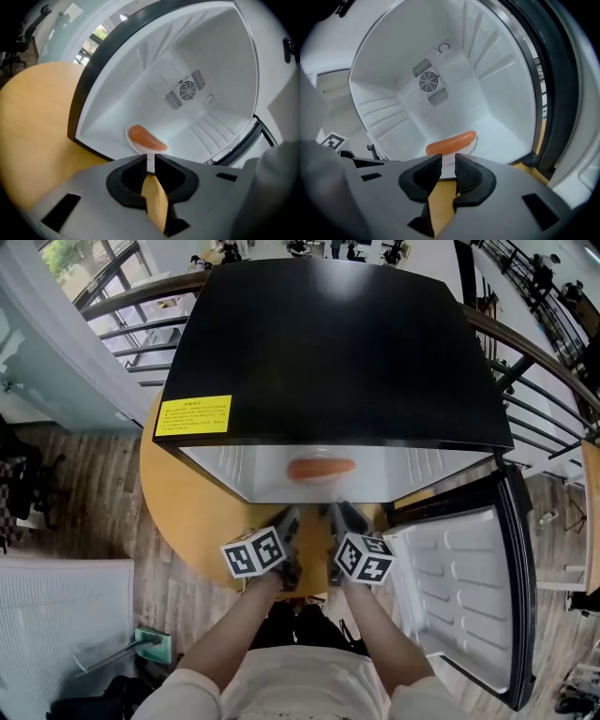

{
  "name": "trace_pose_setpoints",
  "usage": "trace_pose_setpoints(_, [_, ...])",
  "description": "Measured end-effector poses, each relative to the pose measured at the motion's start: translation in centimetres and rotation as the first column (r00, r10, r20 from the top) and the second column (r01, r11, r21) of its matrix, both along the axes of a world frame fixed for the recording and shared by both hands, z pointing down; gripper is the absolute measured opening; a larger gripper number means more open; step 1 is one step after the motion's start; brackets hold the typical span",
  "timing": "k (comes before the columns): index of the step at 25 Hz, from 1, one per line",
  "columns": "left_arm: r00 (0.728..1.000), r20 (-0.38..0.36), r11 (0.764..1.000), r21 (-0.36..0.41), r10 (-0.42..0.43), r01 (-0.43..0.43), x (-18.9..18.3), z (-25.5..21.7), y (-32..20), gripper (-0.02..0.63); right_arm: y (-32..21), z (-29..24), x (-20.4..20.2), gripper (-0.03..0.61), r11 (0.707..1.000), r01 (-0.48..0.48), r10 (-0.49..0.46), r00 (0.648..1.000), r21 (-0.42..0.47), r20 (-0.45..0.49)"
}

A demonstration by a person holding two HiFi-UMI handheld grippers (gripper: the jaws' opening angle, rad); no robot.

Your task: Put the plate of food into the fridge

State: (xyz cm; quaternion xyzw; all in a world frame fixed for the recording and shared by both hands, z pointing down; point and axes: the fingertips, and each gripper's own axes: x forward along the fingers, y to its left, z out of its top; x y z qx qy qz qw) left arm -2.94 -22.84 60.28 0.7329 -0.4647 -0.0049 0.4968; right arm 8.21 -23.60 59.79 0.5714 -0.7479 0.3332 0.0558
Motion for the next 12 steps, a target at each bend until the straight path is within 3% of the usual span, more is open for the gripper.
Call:
trace_pose_setpoints(5, [0.991,0.105,0.989,0.113,0.083,-0.095,-0.3,-3.5,2.6,0.042,3.1,-2.6,-0.6,0.055,0.998,0.050,-0.050,0.999,0.035,-0.003])
trace_pose_setpoints(12, [0.967,0.204,0.962,0.194,0.150,-0.190,-0.7,-6.9,6.7,0.025,8.0,-5.8,-1.9,0.028,0.987,0.139,-0.139,0.990,0.081,-0.004])
